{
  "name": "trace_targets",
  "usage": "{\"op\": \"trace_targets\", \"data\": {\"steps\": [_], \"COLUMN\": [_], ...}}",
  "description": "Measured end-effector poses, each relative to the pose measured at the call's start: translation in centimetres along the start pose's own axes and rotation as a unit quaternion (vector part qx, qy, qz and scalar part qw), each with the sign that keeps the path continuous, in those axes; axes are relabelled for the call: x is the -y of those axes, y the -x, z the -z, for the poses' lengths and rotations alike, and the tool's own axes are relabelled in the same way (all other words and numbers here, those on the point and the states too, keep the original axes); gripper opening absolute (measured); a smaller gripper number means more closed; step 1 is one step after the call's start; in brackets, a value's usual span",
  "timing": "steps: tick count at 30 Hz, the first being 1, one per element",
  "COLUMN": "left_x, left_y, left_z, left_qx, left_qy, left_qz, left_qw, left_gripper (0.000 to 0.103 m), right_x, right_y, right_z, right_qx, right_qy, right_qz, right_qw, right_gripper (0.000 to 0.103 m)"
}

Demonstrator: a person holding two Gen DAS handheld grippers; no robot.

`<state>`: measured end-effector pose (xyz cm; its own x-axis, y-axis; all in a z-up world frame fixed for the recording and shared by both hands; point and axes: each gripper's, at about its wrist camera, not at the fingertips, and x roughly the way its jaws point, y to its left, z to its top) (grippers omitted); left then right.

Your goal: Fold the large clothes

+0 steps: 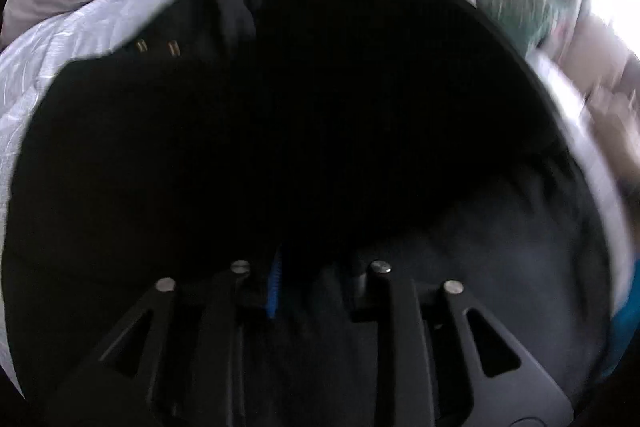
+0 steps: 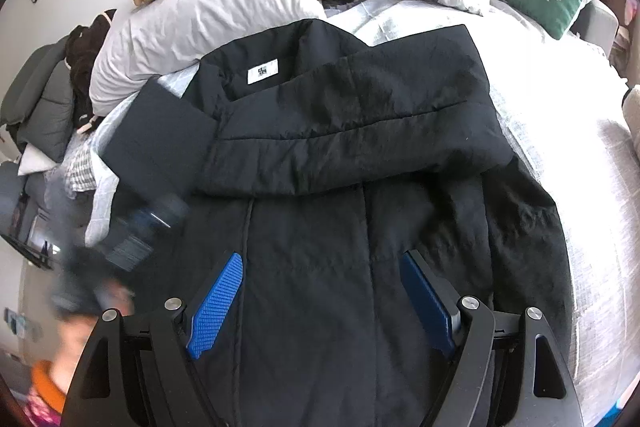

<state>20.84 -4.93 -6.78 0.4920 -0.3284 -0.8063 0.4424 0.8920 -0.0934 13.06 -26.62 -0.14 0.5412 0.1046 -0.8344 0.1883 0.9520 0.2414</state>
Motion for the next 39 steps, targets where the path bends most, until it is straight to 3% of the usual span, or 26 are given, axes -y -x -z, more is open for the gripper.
{"op": "trace_targets", "data": {"steps": [2,4,5,10,14,18,21,23,24,26,27,28,31,34,36,39], "left_x": [0.7,0.8,0.8,-0.9,-3.9,-7.6,-10.4,-11.8,-12.3,-13.4,-13.6,-13.9,-14.1,-13.8,-13.2,-11.7], "left_y": [0.9,2.0,3.1,7.6,10.3,9.8,8.7,8.0,7.8,7.7,7.7,7.8,7.5,5.6,4.2,2.6], "left_z": [0.9,1.1,1.2,1.8,1.0,-1.3,-1.9,-2.1,-2.2,-2.4,-2.3,-2.3,-2.4,-1.9,-1.5,-1.1], "left_qx": [0.028,0.014,0.003,0.010,0.040,0.072,0.078,0.082,0.084,0.094,0.099,0.106,0.120,0.096,0.074,0.042], "left_qy": [-0.031,-0.034,-0.034,-0.042,-0.043,0.000,0.050,0.076,0.086,0.110,0.116,0.123,0.124,0.122,0.112,0.062], "left_qz": [-0.005,0.023,0.039,0.039,0.008,-0.041,-0.046,-0.049,-0.050,-0.050,-0.049,-0.048,-0.057,-0.057,-0.060,-0.096], "left_qw": [0.9991,0.9991,0.9986,0.9983,0.9982,0.9966,0.9946,0.9925,0.9915,0.9882,0.9871,0.9855,0.9834,0.9862,0.9891,0.9926], "left_gripper": [0.038,0.068,0.072,0.076,0.076,0.076,0.076,0.076,0.076,0.076,0.076,0.076,0.076,0.076,0.076,0.076], "right_x": [0.0,0.2,0.2,0.6,1.0,0.6,0.3,0.0,-0.3,-1.5,-2.7,-3.6,-6.4,-6.4,-5.1,-3.1], "right_y": [-0.1,-0.2,-0.3,-1.3,-2.6,-5.1,-8.4,-10.8,-12.0,-13.0,-12.6,-11.8,-7.8,-6.7,-8.5,-12.0], "right_z": [-0.1,-0.2,-0.2,-0.7,-2.0,-3.6,-3.9,-3.5,-3.1,-2.6,-2.8,-3.1,-3.9,-4.3,-4.2,-3.2], "right_qx": [-0.002,-0.003,-0.004,-0.005,0.012,0.017,-0.002,-0.025,-0.039,-0.044,-0.040,-0.021,0.090,0.144,0.133,0.068], "right_qy": [-0.001,-0.005,-0.007,-0.006,-0.008,-0.015,-0.049,-0.068,-0.074,-0.058,-0.036,-0.013,0.069,0.072,0.052,0.032], "right_qz": [-0.001,-0.002,-0.003,-0.020,-0.039,-0.070,-0.114,-0.110,-0.091,-0.080,-0.085,-0.065,-0.042,-0.008,0.025,0.036], "right_qw": [1.000,1.000,1.000,1.000,0.999,0.997,0.992,0.991,0.992,0.994,0.995,0.998,0.993,0.987,0.989,0.997], "right_gripper": [0.083,0.083,0.083,0.083,0.083,0.083,0.083,0.081,0.076,0.030,0.015,0.009,0.007,0.007,0.007,0.009]}}
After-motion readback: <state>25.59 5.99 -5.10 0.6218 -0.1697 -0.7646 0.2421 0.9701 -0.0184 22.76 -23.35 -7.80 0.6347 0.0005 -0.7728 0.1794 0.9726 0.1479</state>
